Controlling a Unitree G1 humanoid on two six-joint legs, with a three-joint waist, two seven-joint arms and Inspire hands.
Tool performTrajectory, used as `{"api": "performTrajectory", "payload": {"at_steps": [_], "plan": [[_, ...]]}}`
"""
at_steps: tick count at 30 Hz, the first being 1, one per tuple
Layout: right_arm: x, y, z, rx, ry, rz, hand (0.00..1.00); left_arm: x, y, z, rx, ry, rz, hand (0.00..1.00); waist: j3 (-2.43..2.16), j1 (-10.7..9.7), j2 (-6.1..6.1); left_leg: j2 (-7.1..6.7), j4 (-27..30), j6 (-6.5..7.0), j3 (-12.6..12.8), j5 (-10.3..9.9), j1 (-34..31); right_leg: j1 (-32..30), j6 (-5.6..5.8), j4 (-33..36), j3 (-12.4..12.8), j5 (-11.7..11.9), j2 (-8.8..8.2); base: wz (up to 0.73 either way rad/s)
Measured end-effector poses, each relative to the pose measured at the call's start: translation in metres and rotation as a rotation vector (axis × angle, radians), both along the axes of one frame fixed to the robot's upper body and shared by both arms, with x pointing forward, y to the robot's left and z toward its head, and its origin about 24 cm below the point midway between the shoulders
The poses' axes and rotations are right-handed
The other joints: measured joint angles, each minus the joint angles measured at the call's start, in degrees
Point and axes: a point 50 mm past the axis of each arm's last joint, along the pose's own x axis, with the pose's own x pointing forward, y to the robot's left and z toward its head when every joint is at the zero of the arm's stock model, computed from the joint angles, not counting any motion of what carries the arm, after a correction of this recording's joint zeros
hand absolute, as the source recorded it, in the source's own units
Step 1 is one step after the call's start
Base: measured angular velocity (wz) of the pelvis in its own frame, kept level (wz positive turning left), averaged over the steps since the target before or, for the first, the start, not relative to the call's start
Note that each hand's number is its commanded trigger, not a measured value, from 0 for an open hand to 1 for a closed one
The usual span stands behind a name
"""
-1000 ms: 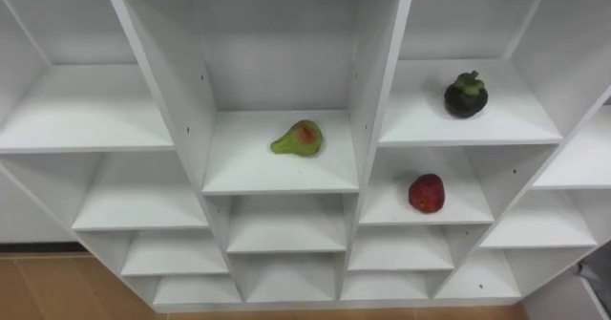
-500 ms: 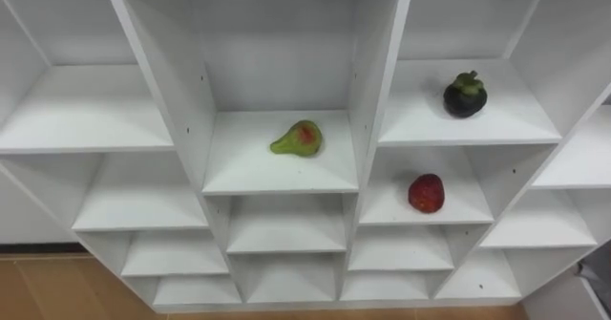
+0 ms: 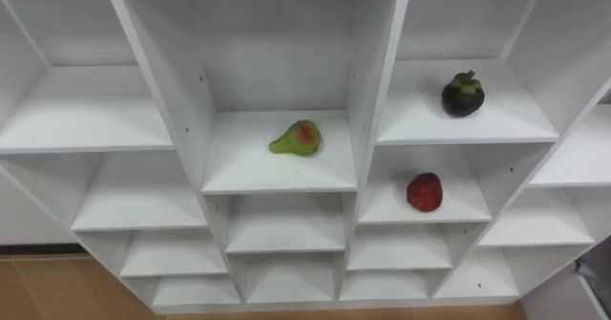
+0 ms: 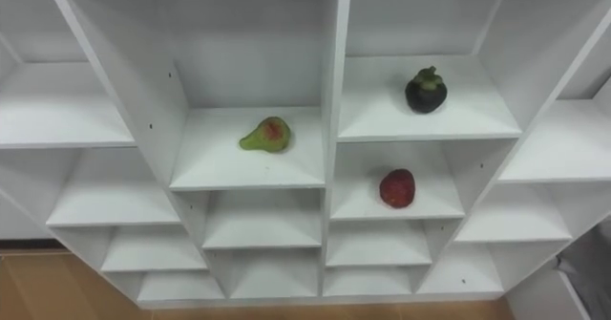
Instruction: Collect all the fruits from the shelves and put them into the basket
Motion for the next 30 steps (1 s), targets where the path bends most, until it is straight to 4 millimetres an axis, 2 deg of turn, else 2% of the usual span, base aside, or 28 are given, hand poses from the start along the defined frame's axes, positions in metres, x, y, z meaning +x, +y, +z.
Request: {"api": "performTrajectory", "payload": {"at_steps": [4, 8, 15, 20, 30], "plan": [[0.036, 0.009, 0.029, -0.002, -0.263, 0.068, 0.0, 0.008, -0.001, 0.003, 0.004, -0.056, -0.01, 1.0, -0.11, 0.03, 0.11, 0.22, -0.1, -0.14, 0.8, 0.08, -0.13, -0.74, -0.15, -0.01, 1.03, 0.15, 0.28, -0.11], [0.056, 0.014, 0.053, -0.024, -0.433, 0.109, 0.0, 0.011, -0.002, 0.004, 0.007, -0.089, -0.024, 1.0, -0.21, -0.45, 0.08, 0.18, -0.18, -0.15, 0.92, 0.09, -0.08, -0.69, -0.11, -0.22, 1.1, 0.27, 0.33, -0.01], [0.071, 0.02, 0.083, -0.042, -0.61, 0.13, 0.0, 0.011, -0.003, 0.005, -0.002, -0.103, -0.038, 1.0, -0.51, -0.18, 0.02, 0.26, -0.24, -0.15, 1.25, 0.09, -0.12, -0.94, -0.09, -0.75, 1.56, 0.56, 0.44, -0.03], [0.082, 0.026, 0.116, -0.093, -0.779, 0.173, 0.0, 0.006, -0.003, 0.004, -0.009, -0.088, -0.037, 1.0, -0.57, 0.44, 0.4, 0.34, -0.68, -0.19, 2.49, 0.12, -0.28, -1.69, -0.19, -0.71, 2.8, 1.02, 0.8, -0.14], [0.092, 0.033, 0.145, -0.156, -0.927, 0.202, 0.0, 0.006, -0.004, 0.004, -0.028, -0.088, -0.047, 1.0, -0.84, -0.13, 0.38, 0.31, -0.61, -0.18, 2.49, 0.17, -1.1, -2.02, -0.19, -0.68, 2.84, 1.22, 0.79, 0.0]]}}
